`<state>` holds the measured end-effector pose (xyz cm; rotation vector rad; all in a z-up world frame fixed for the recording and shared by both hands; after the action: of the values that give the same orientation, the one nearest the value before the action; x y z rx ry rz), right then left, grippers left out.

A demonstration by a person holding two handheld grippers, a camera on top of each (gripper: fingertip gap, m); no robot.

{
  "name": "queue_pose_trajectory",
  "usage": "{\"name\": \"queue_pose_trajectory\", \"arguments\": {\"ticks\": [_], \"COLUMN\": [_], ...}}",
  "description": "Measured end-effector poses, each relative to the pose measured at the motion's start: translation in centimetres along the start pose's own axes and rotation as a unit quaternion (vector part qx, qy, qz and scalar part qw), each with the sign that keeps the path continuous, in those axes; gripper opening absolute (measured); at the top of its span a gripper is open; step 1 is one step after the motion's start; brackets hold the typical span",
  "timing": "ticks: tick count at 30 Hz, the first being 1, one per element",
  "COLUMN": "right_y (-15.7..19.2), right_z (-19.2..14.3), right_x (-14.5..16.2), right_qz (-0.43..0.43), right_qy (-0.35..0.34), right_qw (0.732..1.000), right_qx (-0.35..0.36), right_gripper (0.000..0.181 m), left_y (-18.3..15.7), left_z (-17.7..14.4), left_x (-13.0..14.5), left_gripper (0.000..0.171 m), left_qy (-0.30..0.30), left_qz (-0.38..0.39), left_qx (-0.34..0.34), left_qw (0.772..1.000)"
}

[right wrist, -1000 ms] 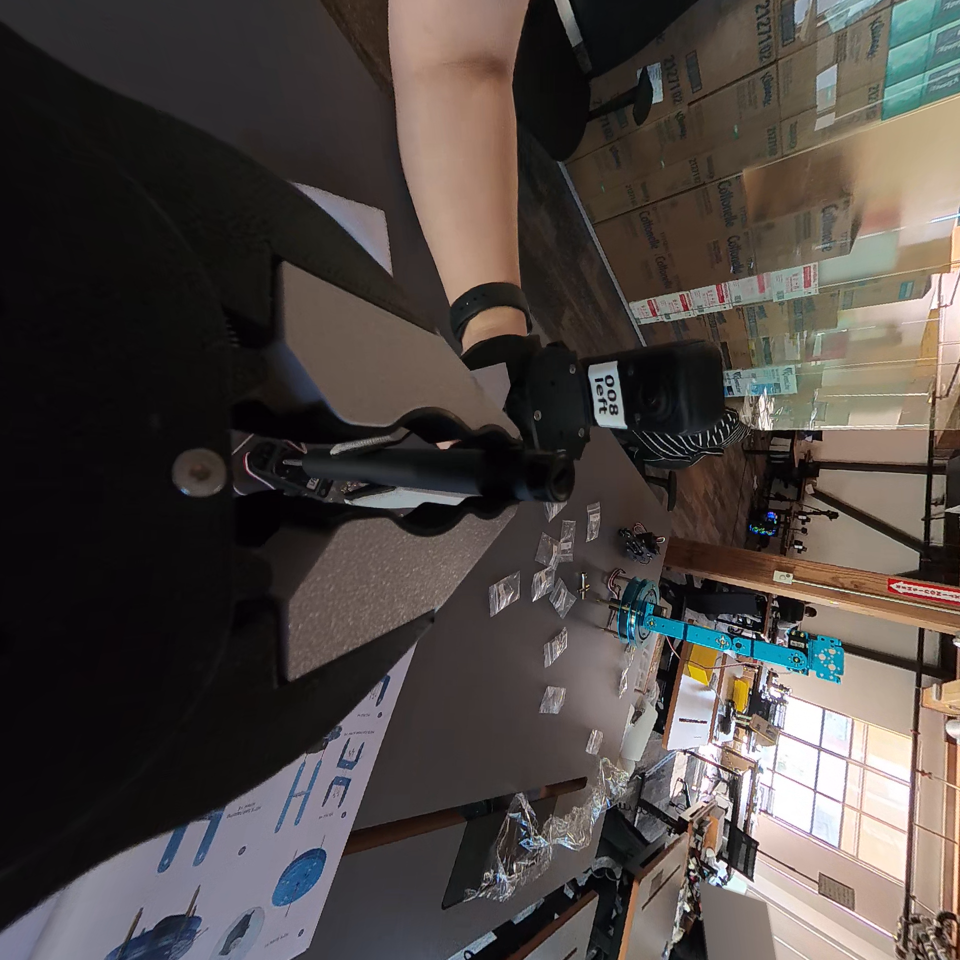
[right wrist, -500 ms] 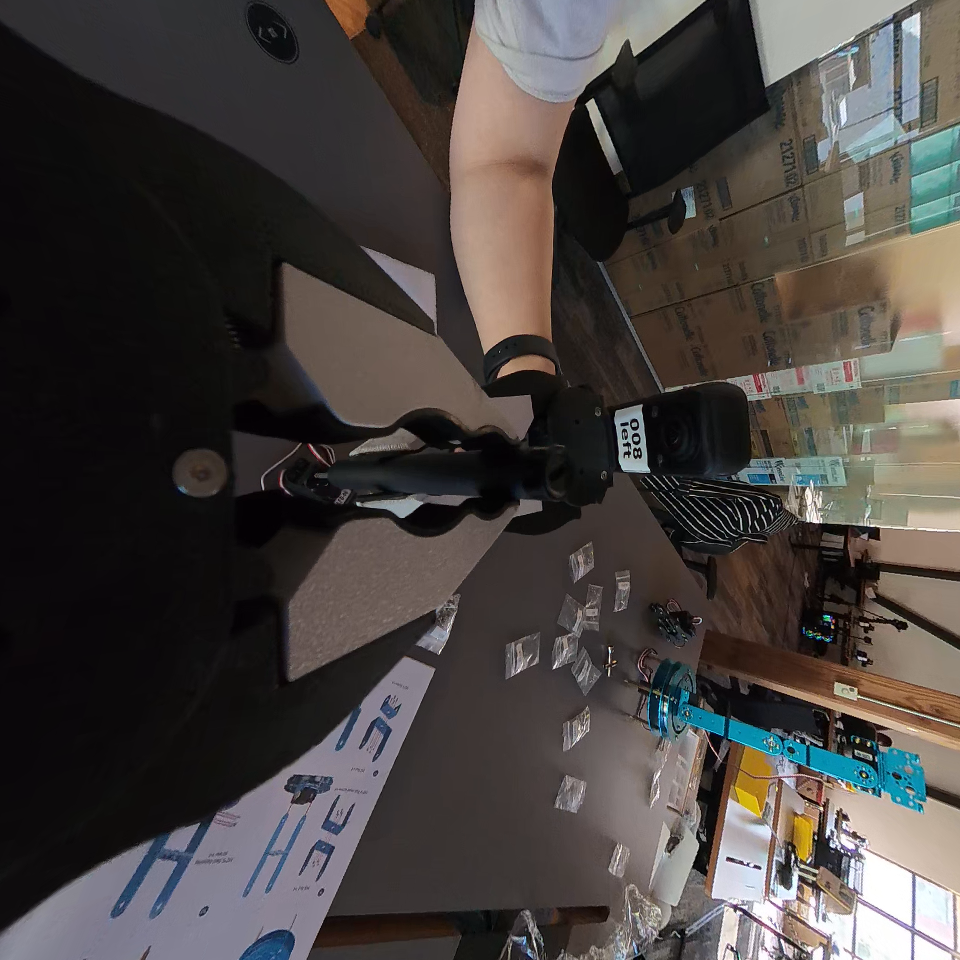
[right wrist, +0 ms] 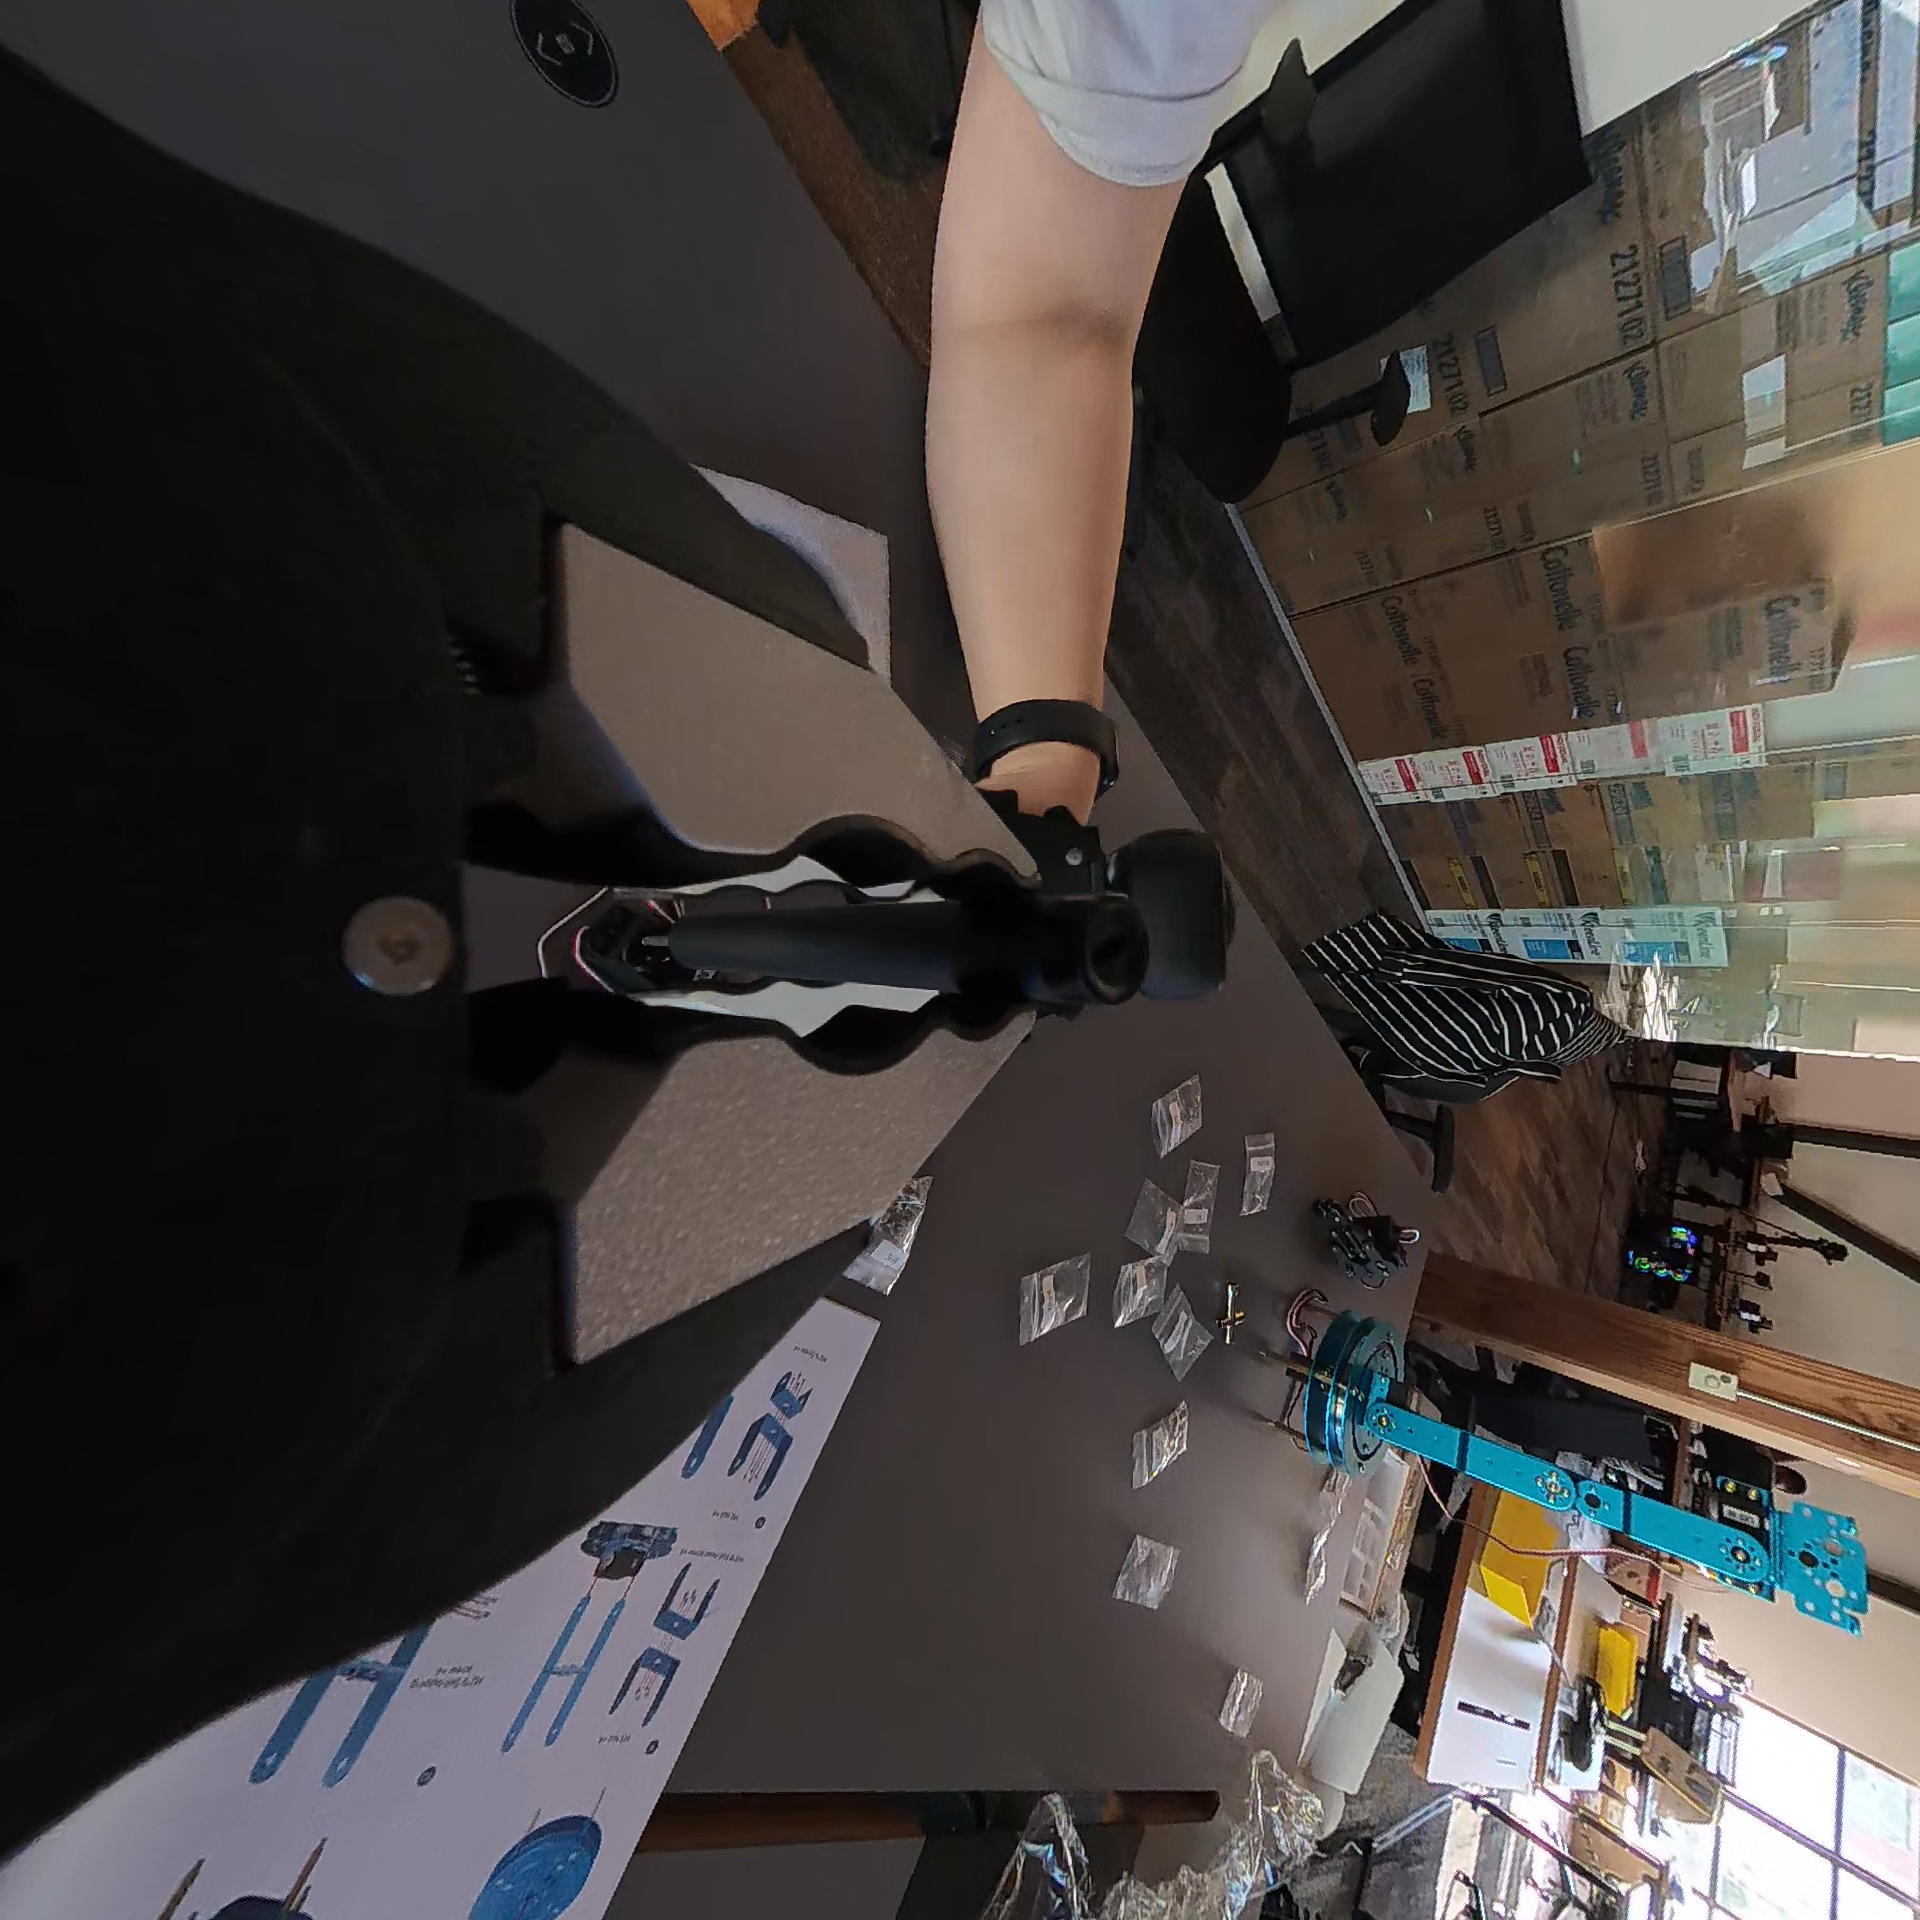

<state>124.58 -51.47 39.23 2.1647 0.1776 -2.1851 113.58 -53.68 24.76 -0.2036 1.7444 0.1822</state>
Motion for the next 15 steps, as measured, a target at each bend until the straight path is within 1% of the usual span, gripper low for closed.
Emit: {"name": "queue_pose_trajectory", "arguments": {"ticks": [2, 5, 8, 12, 15], "right_y": [0.0, -0.03, -0.03, -0.01, 0.04], "right_z": [0.07, 0.08, -0.01, -0.1, -0.15], "right_x": [0.01, 0.0, 0.0, 0.01, 0.01], "right_qz": [0.0, -0.001, -0.003, -0.004, -0.009], "right_qy": [0.0, 0.001, 0.002, 0.001, 0.002], "right_qw": [1.0, 1.0, 1.0, 1.0, 1.0], "right_qx": [-0.001, 0.0, 0.001, 0.002, 0.005], "right_gripper": [0.016, 0.015, 0.015, 0.015, 0.015], "left_y": [-0.2, -0.12, -0.01, -0.07, -0.36], "left_z": [0.27, 0.32, 0.08, -0.25, -0.52], "left_x": [0.08, 0.25, 0.18, 0.24, 0.13], "left_gripper": [0.028, 0.018, 0.008, 0.007, 0.014], "left_qy": [-0.001, 0.001, -0.006, -0.008, 0.002], "left_qz": [0.008, 0.02, 0.015, 0.013, 0.016], "left_qx": [0.004, -0.003, -0.009, -0.021, -0.02], "left_qw": [1.0, 1.0, 1.0, 1.0, 1.0]}}
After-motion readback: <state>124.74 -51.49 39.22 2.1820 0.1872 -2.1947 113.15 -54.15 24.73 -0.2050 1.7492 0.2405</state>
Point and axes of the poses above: each gripper's, where its closed fingertips meet, z out along the fingers, x out of its underside, y = z × x across the jaws, the point moved 8 cm from there along -z, back along the fingers, and after that the axes turned 15 degrees about -y, right-handed, at the moved point
